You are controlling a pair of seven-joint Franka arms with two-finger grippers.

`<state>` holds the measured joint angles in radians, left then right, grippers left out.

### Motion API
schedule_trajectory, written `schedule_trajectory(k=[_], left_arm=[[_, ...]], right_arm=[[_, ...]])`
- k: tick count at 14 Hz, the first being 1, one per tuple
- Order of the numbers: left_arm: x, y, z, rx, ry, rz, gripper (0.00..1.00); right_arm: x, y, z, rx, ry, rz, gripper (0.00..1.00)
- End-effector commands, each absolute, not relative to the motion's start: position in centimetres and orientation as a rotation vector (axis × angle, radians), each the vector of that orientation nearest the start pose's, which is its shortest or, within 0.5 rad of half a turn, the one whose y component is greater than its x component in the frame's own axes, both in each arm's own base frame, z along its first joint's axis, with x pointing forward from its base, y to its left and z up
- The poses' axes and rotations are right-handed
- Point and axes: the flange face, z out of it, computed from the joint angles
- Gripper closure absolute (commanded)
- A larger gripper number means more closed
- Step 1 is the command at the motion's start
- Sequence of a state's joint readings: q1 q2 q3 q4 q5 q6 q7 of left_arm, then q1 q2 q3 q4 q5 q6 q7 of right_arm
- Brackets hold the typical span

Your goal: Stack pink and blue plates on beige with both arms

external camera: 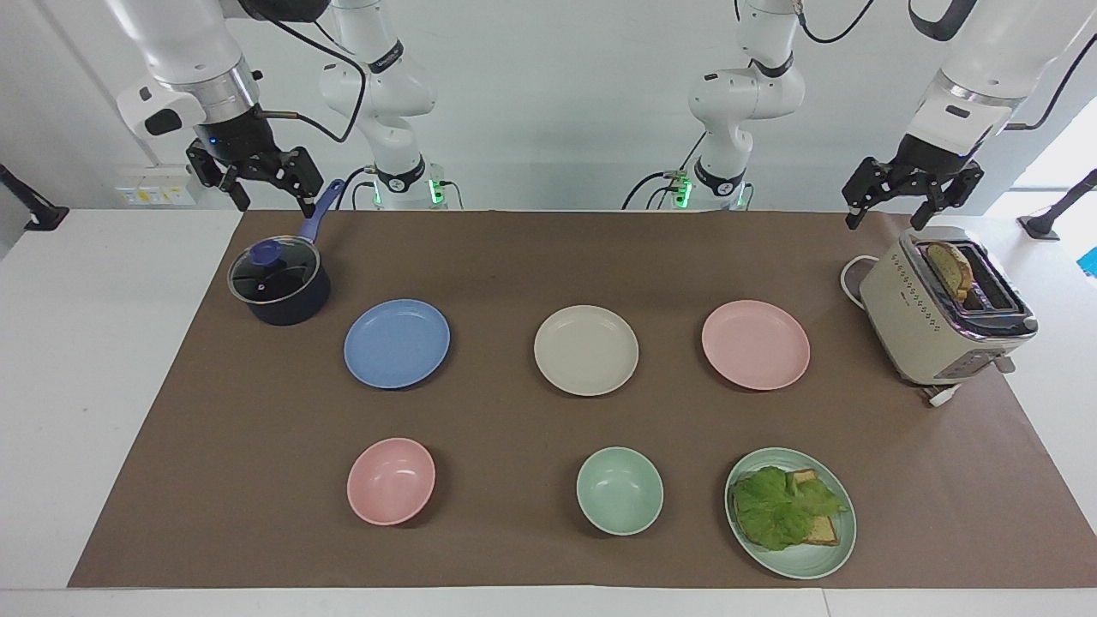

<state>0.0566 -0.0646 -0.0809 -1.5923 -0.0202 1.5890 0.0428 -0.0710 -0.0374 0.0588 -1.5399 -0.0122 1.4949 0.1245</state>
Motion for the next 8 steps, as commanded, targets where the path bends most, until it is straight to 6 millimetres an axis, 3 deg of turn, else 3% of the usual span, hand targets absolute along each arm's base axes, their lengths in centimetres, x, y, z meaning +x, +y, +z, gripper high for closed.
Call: schedule_trajectory(k=[1, 4, 8], left_arm=[[53.7, -1.3, 64.6, -3.154, 0.114, -0.1, 0.0], [54.4, -1.0, 62.9, -3.157, 0.105, -0.097, 0.0], [55.9, 0.5, 57.8, -3.157, 0.058, -0.132, 0.0]], right_arm=[[53.5, -1.0, 65.6, -3.124, 0.193, 0.01, 0.0], [53.5, -0.9, 65.6, -3.125, 0.186, 0.008, 0.0], [53.4, -1.1, 65.5, -3.123, 0.197, 0.015, 0.0]])
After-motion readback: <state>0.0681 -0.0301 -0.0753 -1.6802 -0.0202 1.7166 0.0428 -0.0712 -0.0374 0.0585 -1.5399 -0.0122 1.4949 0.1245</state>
